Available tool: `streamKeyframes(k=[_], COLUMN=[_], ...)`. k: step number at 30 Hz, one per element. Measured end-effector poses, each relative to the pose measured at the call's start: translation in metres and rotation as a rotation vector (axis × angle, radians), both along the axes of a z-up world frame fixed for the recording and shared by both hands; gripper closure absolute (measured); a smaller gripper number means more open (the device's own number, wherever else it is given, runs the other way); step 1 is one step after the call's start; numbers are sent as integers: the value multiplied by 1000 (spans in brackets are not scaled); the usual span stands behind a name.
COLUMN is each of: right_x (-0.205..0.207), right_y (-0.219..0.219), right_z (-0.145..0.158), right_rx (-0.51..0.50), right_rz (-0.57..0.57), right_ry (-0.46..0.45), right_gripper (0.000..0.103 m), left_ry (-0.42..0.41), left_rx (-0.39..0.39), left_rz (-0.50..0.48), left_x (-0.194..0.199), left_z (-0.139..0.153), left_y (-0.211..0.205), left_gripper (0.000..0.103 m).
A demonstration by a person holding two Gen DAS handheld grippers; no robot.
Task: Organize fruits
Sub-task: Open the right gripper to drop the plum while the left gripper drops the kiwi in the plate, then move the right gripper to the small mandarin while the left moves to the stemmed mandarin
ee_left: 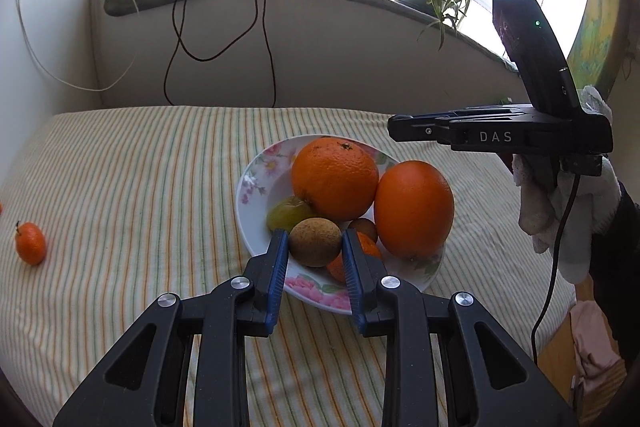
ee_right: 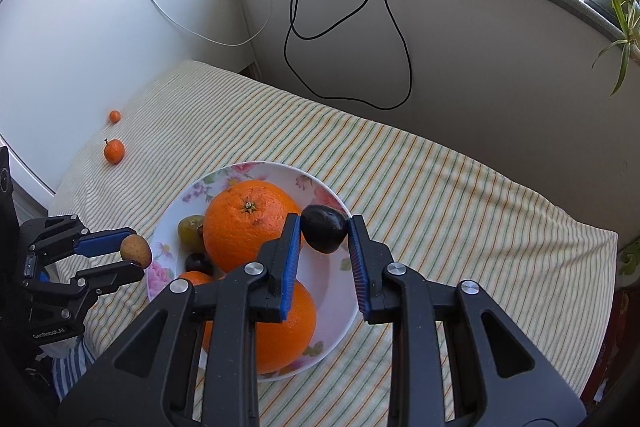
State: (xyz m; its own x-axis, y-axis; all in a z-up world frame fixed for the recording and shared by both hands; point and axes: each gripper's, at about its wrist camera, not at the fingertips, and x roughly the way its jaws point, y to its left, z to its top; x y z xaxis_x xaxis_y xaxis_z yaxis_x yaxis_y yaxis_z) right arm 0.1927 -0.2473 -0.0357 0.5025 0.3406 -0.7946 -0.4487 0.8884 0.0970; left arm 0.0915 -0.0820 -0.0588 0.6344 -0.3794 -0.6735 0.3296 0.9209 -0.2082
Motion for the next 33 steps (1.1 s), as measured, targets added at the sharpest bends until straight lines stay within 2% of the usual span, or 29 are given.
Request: streamKeyframes(k=[11,12,13,14,18,20,33], right_x=[1,1,1,0,-3,-4,-8], right_y=[2,2,2,2,1,0,4], right_z=[-1,-1,0,1,6,8,19], right_rx=[10,12,15,16,29,34,52], right_rz=[21,23,25,26,20,11,-1], right_ry=[-1,-1,-4,-9,-26,-32,-50], right_gripper=[76,69,65,55,35,30,29], left_ry=[-7,-8,-10,-11,-8,-6,-1], left_rx=[4,4,5,3,-3,-5,-20], left_rz=[-10,-11,-9,-8,-4,-4,14], left_x=[3,3,3,4,4,3,-1], left_z=[1,1,2,2,2,1,1], left_y=[-6,-7,-7,-7,-5,-5,3], left_gripper=[75,72,61,58,58,58,58])
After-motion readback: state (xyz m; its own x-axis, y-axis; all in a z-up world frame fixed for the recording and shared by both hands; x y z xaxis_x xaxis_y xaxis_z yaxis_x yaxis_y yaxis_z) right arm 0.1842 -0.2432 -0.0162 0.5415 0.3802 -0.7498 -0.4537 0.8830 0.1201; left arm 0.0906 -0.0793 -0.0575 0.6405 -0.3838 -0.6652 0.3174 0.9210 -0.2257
